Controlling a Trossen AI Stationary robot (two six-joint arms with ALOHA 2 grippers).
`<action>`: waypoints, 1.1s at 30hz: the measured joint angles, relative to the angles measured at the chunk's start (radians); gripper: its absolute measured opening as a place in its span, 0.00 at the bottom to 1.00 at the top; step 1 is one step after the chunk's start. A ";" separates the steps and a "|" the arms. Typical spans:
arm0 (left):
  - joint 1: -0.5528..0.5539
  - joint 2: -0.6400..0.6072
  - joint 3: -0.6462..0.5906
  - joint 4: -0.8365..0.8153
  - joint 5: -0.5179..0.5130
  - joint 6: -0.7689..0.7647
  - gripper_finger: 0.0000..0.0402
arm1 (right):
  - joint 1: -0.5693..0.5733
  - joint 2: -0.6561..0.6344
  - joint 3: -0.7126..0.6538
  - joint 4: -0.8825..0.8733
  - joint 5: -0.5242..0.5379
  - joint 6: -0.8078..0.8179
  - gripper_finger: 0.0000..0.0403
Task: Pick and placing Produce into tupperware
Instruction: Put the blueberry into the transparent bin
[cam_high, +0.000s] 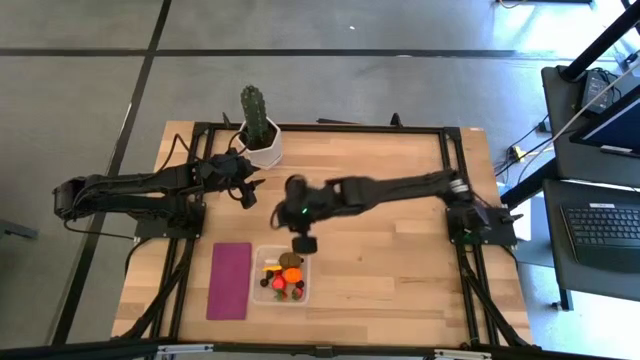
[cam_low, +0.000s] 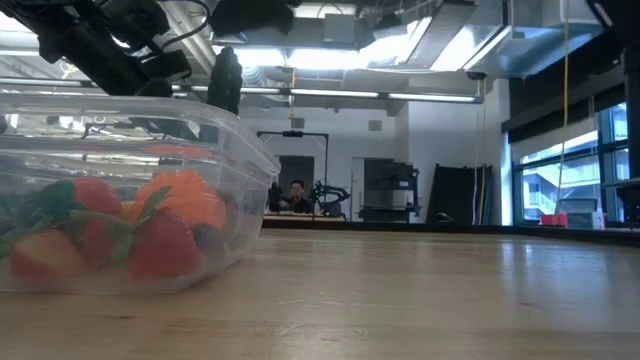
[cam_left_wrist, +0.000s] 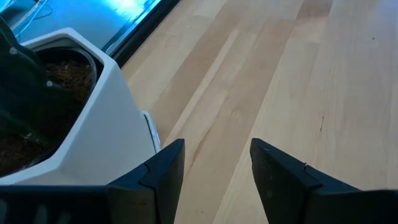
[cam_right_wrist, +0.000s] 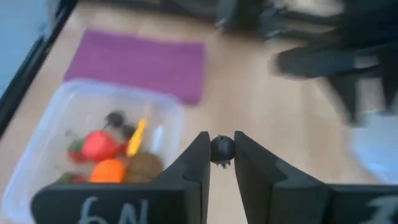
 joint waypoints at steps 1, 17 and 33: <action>0.000 0.000 0.000 0.000 0.000 0.000 0.44 | 0.010 0.030 0.028 -0.029 -0.018 -0.005 0.15; 0.000 0.000 0.000 -0.008 0.000 -0.001 0.44 | 0.157 0.274 0.096 -0.251 -0.109 0.048 0.15; 0.000 0.000 0.000 -0.008 0.000 -0.002 0.44 | 0.148 0.284 0.096 -0.251 -0.107 0.046 0.21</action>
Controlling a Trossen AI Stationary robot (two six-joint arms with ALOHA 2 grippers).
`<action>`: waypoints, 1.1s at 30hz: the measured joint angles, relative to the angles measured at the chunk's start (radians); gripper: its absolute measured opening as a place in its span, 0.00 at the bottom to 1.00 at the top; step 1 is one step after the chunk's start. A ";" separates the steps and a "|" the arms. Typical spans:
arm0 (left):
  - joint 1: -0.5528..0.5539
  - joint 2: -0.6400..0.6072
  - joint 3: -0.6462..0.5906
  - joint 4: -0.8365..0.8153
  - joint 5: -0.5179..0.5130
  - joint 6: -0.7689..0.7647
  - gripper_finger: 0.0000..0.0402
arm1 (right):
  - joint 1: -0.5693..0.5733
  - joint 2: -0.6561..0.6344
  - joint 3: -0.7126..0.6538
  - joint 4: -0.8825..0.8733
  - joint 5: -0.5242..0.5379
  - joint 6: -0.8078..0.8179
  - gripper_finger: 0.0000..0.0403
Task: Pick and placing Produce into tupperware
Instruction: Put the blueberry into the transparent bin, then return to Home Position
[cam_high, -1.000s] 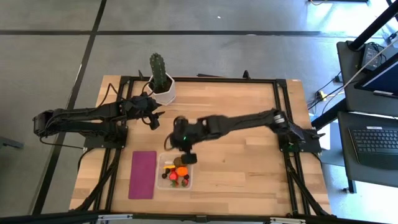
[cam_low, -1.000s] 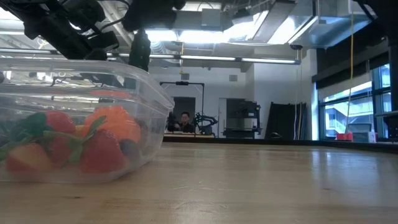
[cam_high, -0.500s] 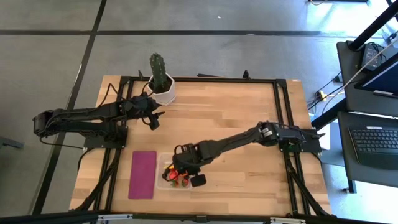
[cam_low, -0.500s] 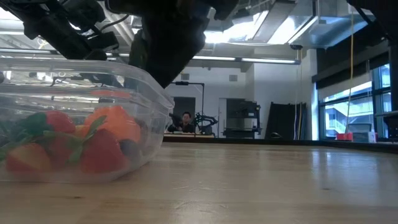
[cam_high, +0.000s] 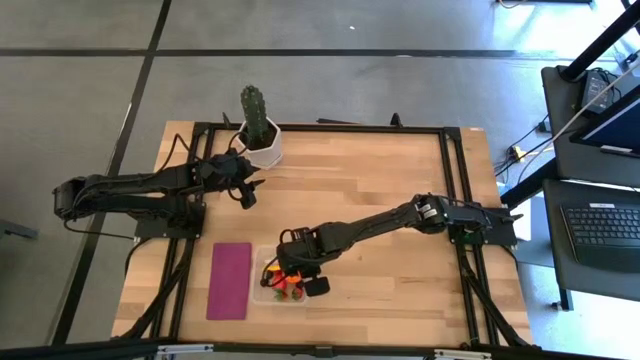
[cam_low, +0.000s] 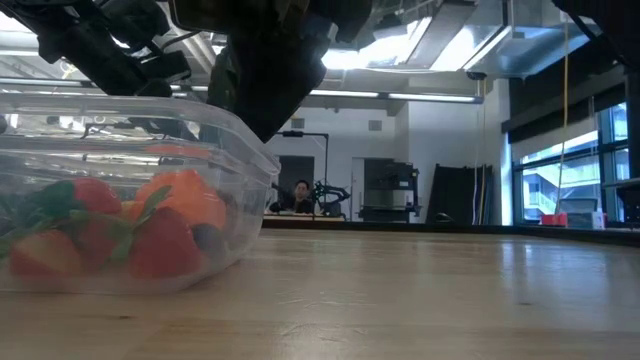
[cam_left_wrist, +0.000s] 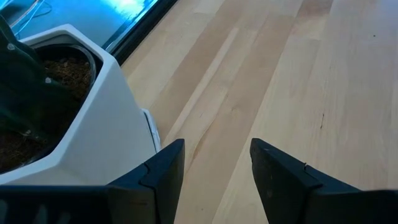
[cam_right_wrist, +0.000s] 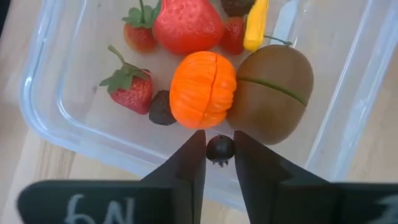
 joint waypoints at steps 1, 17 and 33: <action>0.000 0.000 0.000 0.000 0.000 0.000 0.44 | 0.000 0.000 0.000 0.000 0.000 0.000 0.22; 0.000 0.000 0.000 0.001 0.000 -0.001 0.44 | -0.065 -0.039 0.196 -0.101 0.029 -0.062 0.44; 0.000 -0.124 0.002 0.340 -0.001 -0.029 0.44 | -0.342 -0.502 -0.203 0.306 -0.252 -0.152 0.45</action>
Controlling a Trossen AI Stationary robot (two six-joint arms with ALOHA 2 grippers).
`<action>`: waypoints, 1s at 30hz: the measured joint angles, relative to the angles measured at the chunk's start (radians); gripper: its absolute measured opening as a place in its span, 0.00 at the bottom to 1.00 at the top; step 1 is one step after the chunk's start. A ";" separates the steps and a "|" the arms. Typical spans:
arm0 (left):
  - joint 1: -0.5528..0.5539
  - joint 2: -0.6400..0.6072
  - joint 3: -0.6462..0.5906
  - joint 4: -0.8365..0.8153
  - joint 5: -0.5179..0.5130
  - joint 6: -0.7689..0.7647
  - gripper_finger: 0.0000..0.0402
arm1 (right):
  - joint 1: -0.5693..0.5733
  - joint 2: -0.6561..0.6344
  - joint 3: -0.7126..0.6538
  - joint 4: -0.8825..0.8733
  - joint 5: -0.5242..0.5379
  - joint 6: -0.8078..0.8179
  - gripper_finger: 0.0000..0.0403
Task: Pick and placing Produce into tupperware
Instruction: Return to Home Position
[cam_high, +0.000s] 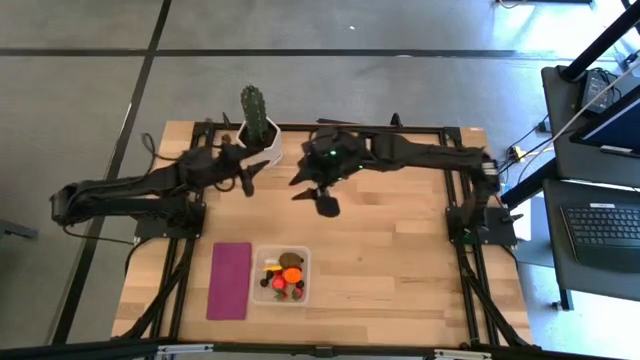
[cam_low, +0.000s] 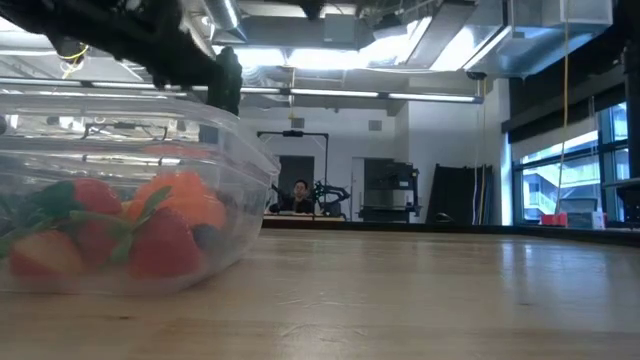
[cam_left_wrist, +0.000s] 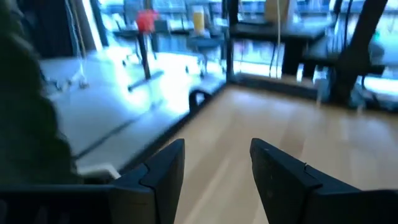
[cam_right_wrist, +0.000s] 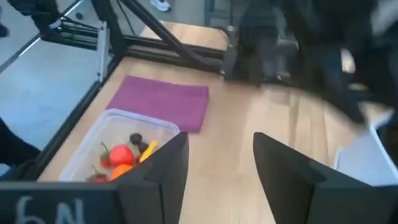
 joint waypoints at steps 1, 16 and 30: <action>0.001 -0.026 0.000 0.007 -0.005 0.000 0.44 | -0.010 -0.037 -0.072 0.048 0.000 0.017 0.45; 0.002 -0.341 0.000 -0.208 -0.192 0.007 0.44 | -0.151 -0.685 -1.116 0.757 0.251 0.134 0.45; 0.002 -0.603 -0.001 -0.441 -0.327 -0.023 0.44 | -0.364 -1.204 -1.636 0.959 0.260 0.241 0.45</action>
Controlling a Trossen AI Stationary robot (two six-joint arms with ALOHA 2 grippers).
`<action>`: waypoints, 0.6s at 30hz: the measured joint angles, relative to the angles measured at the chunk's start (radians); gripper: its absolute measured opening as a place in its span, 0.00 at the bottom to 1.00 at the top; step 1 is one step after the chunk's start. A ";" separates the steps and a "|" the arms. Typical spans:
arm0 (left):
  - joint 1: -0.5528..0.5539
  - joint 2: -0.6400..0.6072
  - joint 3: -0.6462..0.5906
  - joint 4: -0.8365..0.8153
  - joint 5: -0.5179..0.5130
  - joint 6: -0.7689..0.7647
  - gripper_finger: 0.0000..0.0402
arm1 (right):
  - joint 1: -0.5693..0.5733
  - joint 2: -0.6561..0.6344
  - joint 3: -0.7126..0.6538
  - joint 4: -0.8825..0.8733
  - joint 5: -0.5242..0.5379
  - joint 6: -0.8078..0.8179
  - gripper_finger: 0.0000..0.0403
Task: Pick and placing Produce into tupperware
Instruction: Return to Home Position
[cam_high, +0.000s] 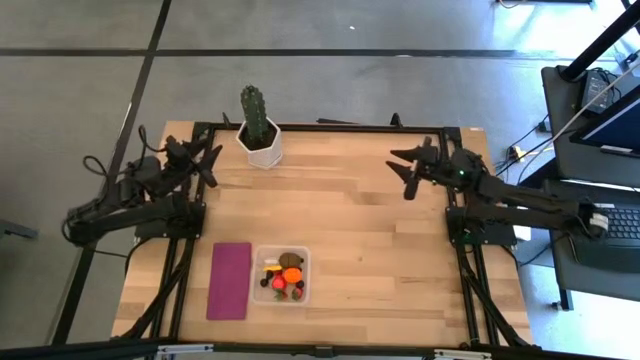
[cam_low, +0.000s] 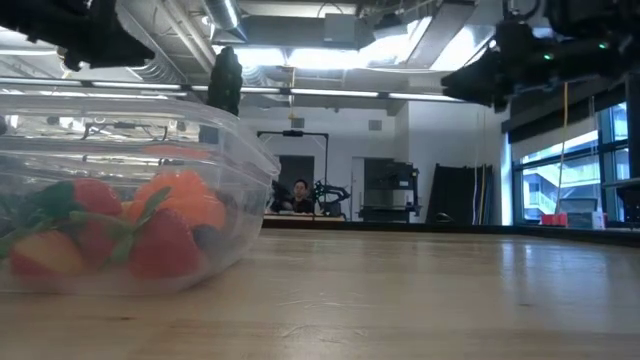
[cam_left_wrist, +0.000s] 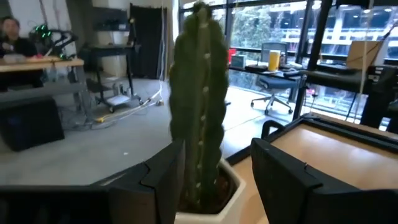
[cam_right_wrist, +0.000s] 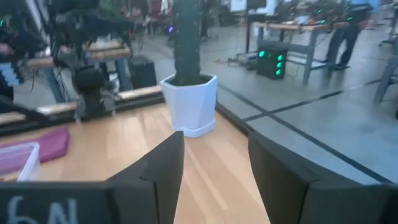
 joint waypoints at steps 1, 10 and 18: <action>0.000 -0.018 0.000 -0.029 -0.007 -0.017 0.44 | -0.006 -0.029 -0.018 0.001 0.000 0.011 0.45; 0.000 -0.063 -0.027 -0.098 -0.033 -0.088 0.44 | -0.043 -0.202 -0.129 -0.006 0.002 0.048 0.45; -0.001 -0.062 -0.140 0.013 -0.043 -0.088 0.44 | -0.052 -0.310 -0.201 -0.006 0.000 0.074 0.45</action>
